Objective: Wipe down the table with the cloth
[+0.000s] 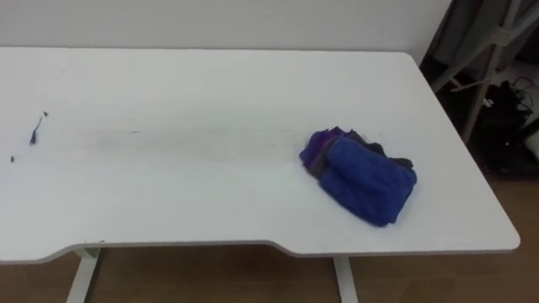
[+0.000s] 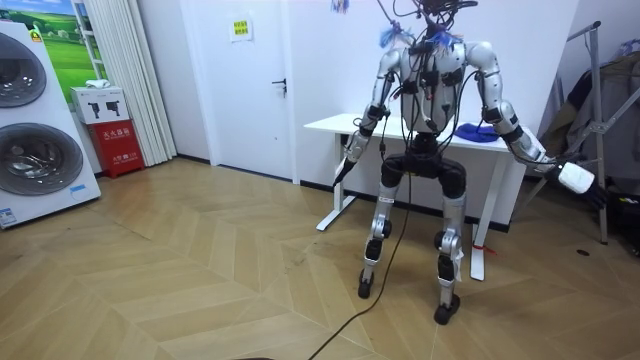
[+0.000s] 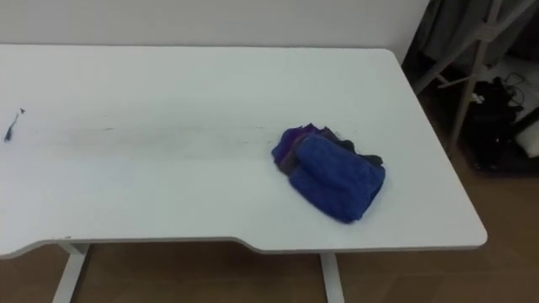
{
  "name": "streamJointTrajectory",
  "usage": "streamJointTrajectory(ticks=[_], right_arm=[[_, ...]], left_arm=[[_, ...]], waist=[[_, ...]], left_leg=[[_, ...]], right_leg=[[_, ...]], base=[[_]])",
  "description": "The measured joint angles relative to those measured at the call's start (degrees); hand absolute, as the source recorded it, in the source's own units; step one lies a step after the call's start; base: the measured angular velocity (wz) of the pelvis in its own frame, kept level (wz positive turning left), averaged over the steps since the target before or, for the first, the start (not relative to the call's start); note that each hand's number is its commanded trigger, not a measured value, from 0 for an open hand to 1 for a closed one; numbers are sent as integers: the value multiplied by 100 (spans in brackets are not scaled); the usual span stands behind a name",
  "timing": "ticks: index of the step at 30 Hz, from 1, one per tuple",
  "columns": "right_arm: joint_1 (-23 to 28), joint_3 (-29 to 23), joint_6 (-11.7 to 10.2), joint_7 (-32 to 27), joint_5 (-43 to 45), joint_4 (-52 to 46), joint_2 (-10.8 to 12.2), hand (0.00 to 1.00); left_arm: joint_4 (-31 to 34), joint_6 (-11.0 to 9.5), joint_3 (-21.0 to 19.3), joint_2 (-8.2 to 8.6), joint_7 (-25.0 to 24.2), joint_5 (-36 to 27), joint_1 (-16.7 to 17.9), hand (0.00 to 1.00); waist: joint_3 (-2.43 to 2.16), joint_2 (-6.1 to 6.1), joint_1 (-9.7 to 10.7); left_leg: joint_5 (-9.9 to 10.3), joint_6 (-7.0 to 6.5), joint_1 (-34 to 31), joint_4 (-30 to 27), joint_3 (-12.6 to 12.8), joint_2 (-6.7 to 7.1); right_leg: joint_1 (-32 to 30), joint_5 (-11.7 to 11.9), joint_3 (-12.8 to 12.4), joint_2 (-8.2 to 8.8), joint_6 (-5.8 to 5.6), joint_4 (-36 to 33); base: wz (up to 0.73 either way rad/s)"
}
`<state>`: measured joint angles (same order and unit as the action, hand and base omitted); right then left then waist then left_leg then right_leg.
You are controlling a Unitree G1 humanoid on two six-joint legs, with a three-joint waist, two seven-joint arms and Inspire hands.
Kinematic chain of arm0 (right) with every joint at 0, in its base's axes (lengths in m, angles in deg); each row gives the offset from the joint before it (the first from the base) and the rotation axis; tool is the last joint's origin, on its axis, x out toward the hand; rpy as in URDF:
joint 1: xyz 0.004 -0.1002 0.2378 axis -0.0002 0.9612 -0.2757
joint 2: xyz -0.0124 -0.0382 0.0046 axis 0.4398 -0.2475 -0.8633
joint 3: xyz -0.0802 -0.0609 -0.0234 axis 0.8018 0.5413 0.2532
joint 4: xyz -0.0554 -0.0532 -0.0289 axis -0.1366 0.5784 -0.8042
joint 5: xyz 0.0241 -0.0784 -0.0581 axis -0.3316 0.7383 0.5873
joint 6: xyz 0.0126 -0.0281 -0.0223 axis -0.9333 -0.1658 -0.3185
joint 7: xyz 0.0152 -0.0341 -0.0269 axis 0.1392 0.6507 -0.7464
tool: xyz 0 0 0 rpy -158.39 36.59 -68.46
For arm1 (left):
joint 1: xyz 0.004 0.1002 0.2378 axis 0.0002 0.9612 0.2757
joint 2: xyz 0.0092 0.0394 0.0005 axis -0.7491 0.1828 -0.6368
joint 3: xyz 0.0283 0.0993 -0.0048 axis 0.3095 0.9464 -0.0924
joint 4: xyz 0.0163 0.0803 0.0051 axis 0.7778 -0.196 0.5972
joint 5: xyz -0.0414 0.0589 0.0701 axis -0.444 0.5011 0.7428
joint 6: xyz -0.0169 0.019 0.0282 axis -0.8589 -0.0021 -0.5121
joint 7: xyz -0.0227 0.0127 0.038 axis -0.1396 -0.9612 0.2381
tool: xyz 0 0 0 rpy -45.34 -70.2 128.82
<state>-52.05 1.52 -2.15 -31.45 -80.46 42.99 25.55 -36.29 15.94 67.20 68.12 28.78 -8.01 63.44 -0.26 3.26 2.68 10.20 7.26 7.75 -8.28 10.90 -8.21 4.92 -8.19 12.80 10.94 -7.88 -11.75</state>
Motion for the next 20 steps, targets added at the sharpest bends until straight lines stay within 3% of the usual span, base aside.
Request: streamJointTrajectory(ticks=[5,10,14,17,20], right_arm=[[61,342,125,590,94,750,210,0],[137,1357,453,1154,720,963,486,0],[-38,1844,449,1348,1006,950,624,0],[-210,2059,438,1457,1107,907,818,0],[-286,2434,443,1613,1117,905,907,0]], left_arm=[[-405,39,42,33,-64,130,-16,0],[-561,64,447,75,29,176,-103,0],[-826,52,686,130,198,472,-308,0],[-888,67,717,262,305,618,-398,0],[-938,80,929,327,434,634,-479,0]], waist=[[-21,-31,-5],[-8,-151,-154],[-5,-211,-182],[1,-218,-242],[10,-254,-397]], left_leg=[[10,-4,-1,-19,-42,-3],[52,28,50,-20,-22,-4],[45,14,56,-55,-81,-4],[34,-8,41,-126,-95,-5],[41,-7,39,-103,-94,-3]], right_leg=[[34,0,7,1,0,3],[83,2,-2,0,-2,4],[127,6,15,-1,1,1],[126,12,15,-1,3,4],[134,16,27,-2,-2,17]], base=[[3],[-2],[4],[0],[0]])
